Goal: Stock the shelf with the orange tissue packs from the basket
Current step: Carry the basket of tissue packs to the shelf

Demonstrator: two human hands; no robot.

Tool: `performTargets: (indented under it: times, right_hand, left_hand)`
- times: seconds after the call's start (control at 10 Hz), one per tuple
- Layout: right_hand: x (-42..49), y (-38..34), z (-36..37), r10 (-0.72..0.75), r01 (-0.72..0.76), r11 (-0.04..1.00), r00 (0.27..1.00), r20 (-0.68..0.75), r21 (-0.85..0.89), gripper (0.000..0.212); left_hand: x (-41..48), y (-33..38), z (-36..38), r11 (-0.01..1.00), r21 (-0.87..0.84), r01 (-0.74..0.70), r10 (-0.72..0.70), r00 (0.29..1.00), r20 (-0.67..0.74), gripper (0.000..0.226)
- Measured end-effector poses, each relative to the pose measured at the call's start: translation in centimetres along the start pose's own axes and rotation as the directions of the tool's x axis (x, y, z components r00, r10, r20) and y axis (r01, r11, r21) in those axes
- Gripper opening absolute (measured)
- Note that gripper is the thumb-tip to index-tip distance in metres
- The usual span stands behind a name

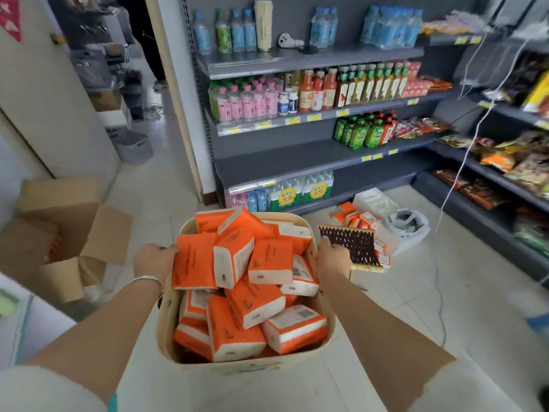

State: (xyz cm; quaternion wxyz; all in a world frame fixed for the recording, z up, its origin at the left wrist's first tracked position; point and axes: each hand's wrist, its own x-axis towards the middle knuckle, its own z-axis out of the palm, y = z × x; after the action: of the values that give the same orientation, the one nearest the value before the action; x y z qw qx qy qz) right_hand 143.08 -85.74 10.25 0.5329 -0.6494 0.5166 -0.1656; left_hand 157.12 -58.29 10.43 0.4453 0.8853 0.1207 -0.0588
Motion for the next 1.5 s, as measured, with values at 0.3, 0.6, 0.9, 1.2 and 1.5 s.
performTargets:
  times: [0.3,0.6,0.9,1.2,1.5]
  right_hand:
    - [10.9,-3.8,3.9,0.059,-0.065,0.956,0.998,0.031,0.287,0.02]
    - [21.4,-13.1,9.8,0.017,-0.018,0.998,1.0,-0.01,-0.066,0.025]
    - [33.0,-16.4,21.5,0.151,-0.141,0.989,0.941,0.303,-0.053,0.016]
    - [38.6,-21.2,32.5,0.188,-0.072,0.934,0.933,0.307,-0.351,0.019]
    - [42.9,-25.2,41.9,0.178,0.123,0.845,0.852,0.491,-0.52,0.035]
  left_hand:
    - [10.8,7.3,9.2,0.993,-0.111,0.035,-0.025,0.996,0.086,0.03]
    - [22.0,12.7,14.2,0.978,-0.147,0.149,-0.132,0.984,0.12,0.025]
    - [32.6,14.5,16.1,0.967,-0.101,0.235,-0.232,0.972,0.041,0.025]
    - [43.8,15.0,16.8,0.928,-0.123,0.353,-0.359,0.933,-0.029,0.024]
    - [48.7,12.4,16.4,0.818,-0.194,0.541,-0.561,0.825,-0.066,0.028]
